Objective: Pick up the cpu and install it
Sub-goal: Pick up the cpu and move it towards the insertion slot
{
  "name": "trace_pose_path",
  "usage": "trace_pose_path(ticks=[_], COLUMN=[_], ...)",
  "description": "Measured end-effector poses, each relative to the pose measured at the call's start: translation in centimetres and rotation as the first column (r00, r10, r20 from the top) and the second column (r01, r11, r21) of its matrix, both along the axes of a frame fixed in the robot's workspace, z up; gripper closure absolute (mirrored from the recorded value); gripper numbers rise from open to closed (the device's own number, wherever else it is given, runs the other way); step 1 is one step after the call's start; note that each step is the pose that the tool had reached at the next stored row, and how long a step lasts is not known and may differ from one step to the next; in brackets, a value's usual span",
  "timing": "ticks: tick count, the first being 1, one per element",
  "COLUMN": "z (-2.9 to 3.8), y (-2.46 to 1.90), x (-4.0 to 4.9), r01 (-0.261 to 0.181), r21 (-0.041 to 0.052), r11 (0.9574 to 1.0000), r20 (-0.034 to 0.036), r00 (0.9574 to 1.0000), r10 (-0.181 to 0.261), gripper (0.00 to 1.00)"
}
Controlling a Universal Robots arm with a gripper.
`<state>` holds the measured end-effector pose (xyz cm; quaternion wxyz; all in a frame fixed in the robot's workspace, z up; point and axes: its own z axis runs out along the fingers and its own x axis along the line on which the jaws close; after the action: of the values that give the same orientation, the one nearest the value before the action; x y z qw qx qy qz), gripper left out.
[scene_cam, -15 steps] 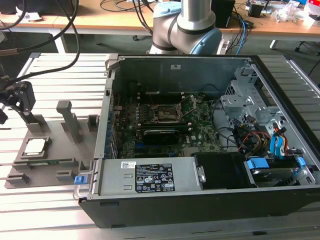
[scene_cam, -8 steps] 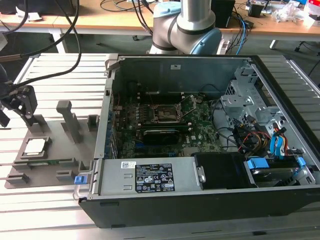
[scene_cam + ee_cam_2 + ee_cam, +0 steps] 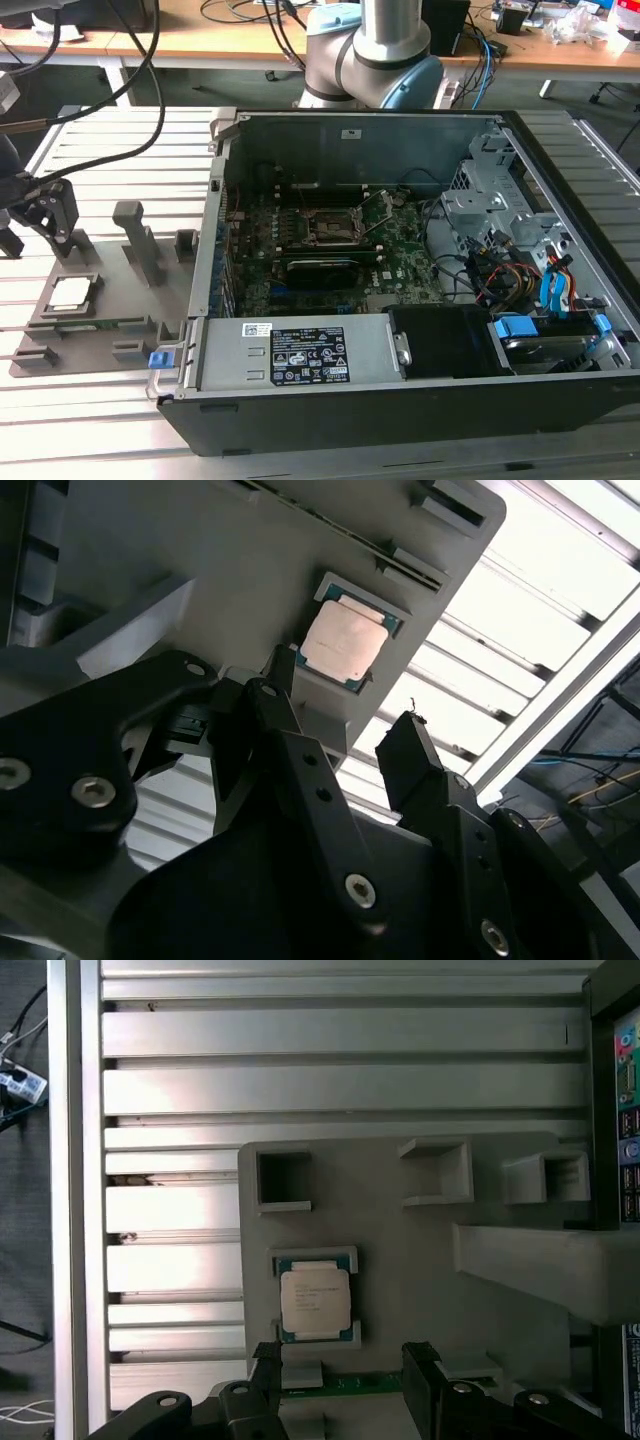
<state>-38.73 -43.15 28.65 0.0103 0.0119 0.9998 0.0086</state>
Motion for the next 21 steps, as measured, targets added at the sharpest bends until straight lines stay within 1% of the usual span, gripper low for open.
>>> trace_pose_path(ticks=[10,11,14,16,18,19,21], z=[-1.06,-1.35,-1.89,-2.05,-2.35,-2.65,-2.79], y=[0.0,0.0,0.0,0.0,0.0,0.0,0.0], x=[0.0,0.0,0.0,0.0,0.0,0.0,0.0], r01=[0.0,0.0,0.0,0.0,0.0,0.0,0.0], r21=[0.0,0.0,0.0,0.0,0.0,0.0,0.0], r11=[1.0,1.0,1.0,1.0,1.0,1.0,1.0], r20=[0.0001,0.0,0.0,0.0,0.0,0.0,0.0], r00=[1.0,1.0,1.0,1.0,1.0,1.0,1.0], r10=[0.0,0.0,0.0,0.0,0.0,0.0,0.0], gripper=[0.4,0.4,0.4,0.4,0.4,0.4,0.4])
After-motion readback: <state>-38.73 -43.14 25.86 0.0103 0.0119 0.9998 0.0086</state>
